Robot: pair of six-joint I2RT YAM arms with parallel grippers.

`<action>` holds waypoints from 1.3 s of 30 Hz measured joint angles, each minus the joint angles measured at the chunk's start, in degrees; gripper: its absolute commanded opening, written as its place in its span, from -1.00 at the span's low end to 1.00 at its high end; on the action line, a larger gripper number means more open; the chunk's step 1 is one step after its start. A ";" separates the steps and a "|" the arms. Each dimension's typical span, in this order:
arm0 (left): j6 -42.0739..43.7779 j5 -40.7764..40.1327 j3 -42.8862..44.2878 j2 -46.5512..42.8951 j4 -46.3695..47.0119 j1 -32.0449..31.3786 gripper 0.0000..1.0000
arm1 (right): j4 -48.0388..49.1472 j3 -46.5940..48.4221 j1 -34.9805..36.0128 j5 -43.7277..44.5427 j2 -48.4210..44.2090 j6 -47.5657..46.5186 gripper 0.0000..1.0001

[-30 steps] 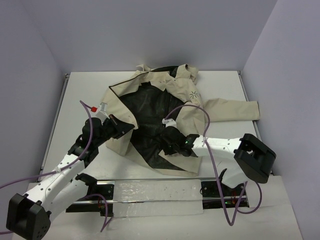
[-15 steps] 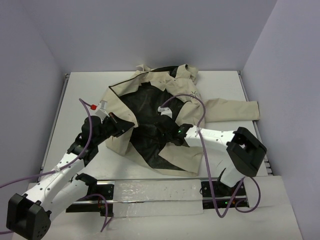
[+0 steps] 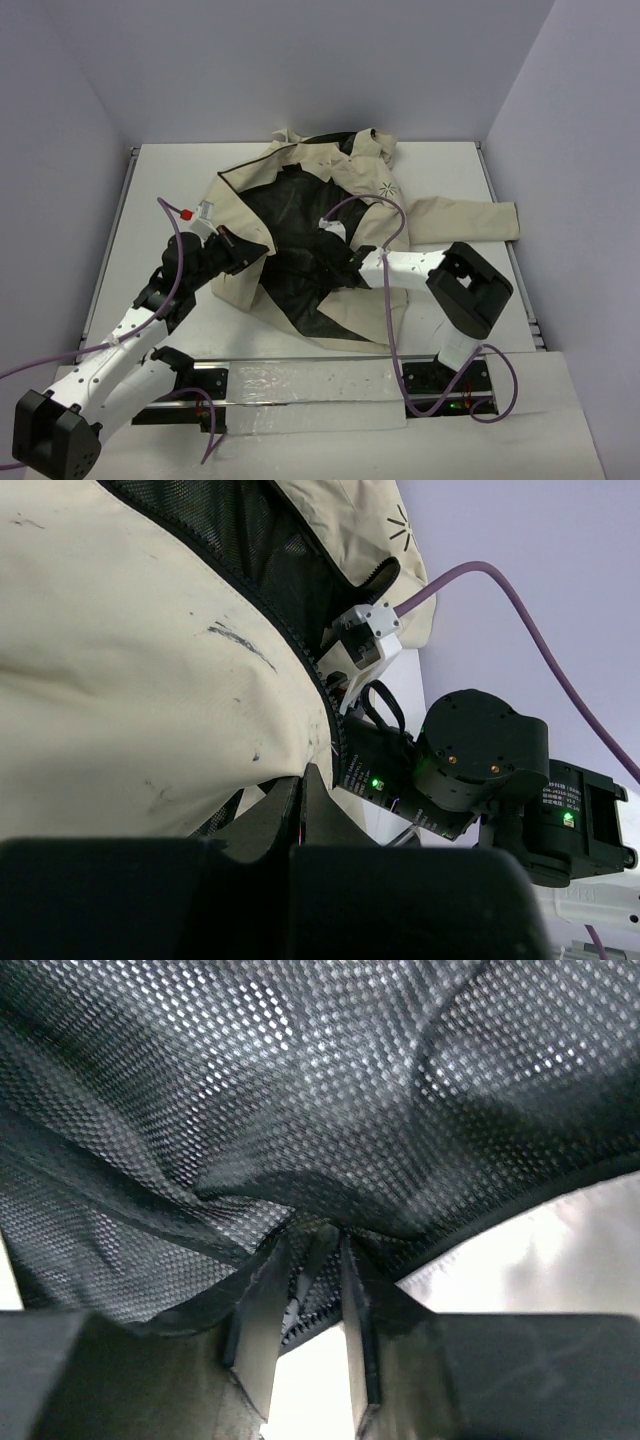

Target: Zip up the jacket

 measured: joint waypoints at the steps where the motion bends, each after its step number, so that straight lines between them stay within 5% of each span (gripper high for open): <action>1: 0.00 0.00 0.00 0.00 0.00 0.00 -1.00 | 0.27 0.00 0.00 -0.12 0.08 0.08 -0.17; 6: 0.00 0.00 0.00 0.00 0.00 0.00 -1.00 | 1.77 0.58 0.02 -0.48 1.02 0.32 -0.17; 17: 0.02 -0.02 0.00 -0.02 -0.04 0.00 -1.00 | 2.59 1.86 0.61 1.46 2.59 0.91 -0.99; 39: 0.22 -0.28 0.00 -0.75 -1.21 0.00 -1.00 | -0.52 -7.25 12.63 12.75 -14.98 -4.90 -0.93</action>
